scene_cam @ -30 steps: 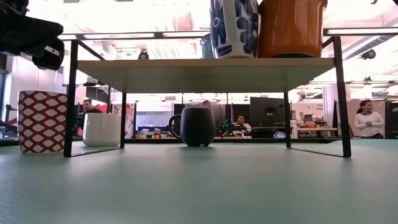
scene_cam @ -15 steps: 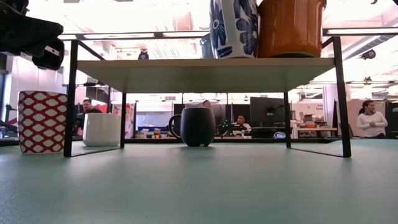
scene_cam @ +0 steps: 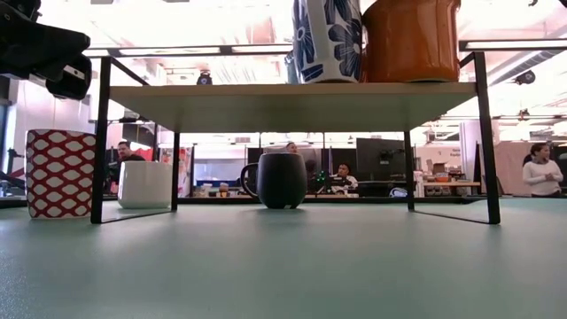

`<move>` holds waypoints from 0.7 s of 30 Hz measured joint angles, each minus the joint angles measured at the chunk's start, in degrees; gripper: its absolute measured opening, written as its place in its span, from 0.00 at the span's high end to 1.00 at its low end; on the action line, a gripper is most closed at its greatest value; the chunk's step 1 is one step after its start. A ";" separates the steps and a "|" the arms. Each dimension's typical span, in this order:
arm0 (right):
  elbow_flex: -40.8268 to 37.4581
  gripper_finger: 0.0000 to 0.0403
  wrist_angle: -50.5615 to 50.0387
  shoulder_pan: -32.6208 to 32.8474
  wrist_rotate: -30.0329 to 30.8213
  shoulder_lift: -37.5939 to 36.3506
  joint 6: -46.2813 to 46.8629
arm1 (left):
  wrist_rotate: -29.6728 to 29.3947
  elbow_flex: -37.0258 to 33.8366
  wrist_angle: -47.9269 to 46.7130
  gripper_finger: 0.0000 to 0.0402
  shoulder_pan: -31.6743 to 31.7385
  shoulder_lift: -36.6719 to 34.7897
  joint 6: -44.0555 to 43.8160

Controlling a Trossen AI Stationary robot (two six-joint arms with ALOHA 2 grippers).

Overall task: Place coffee mugs
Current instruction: Put the white blue mug on the shelf

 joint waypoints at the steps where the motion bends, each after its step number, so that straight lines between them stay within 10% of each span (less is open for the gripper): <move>1: 0.00 0.92 -0.04 0.00 0.02 0.00 -0.03 | -0.01 0.00 0.00 1.00 -0.02 0.02 0.00; 21: -0.02 0.80 -0.07 -0.35 0.47 0.00 -1.01 | -0.02 0.00 0.00 1.00 0.00 0.02 0.00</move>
